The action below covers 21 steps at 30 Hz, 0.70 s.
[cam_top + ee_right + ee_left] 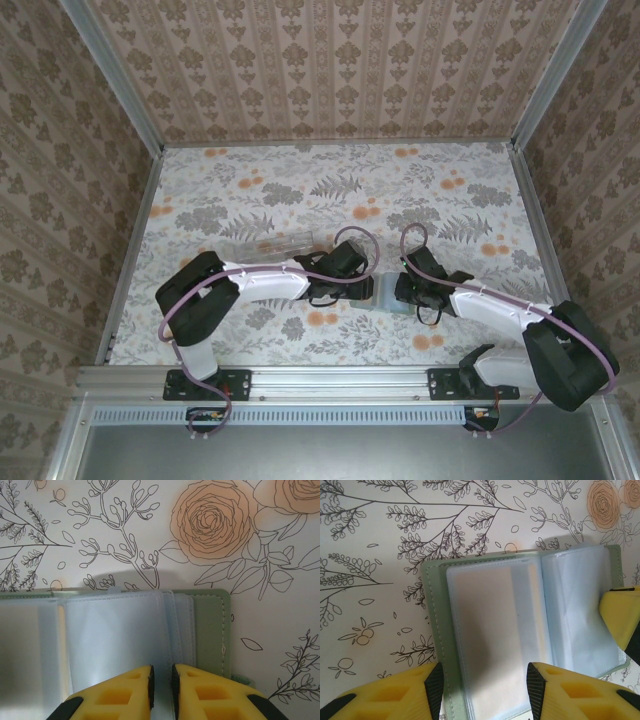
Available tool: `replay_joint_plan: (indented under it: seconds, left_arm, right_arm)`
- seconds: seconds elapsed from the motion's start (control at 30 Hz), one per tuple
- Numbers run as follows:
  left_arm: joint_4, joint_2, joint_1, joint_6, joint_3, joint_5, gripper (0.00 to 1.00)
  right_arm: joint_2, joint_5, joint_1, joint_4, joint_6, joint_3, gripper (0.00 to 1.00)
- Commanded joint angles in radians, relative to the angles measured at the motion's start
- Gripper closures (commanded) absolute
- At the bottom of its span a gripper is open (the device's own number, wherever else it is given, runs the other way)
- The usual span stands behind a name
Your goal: Take the credit cards out of the card holder
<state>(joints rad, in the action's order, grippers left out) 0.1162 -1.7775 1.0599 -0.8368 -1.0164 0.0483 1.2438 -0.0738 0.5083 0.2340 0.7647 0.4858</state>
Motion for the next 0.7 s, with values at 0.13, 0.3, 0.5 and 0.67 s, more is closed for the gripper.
replay_joint_plan:
  seconds: [0.13,0.3,0.5,0.67]
  left_arm:
    - [-0.036,-0.029,0.003,0.012,-0.031,0.050,0.50]
    - [-0.040,-0.052,0.000,0.004,-0.031,0.067,0.50]
    - [-0.069,-0.077,0.001,-0.009,-0.031,0.106,0.50]
    - [-0.158,-0.064,0.001,-0.021,-0.002,0.153,0.50]
  right_arm:
    - [-0.004,0.017,0.002,0.050,0.024,-0.032,0.79]
    - [-0.004,0.018,0.003,0.050,0.025,-0.034,0.79]
    - [-0.009,0.020,0.003,0.048,0.026,-0.038,0.79]
    - [-0.002,0.022,0.003,0.043,0.027,-0.041,0.79]
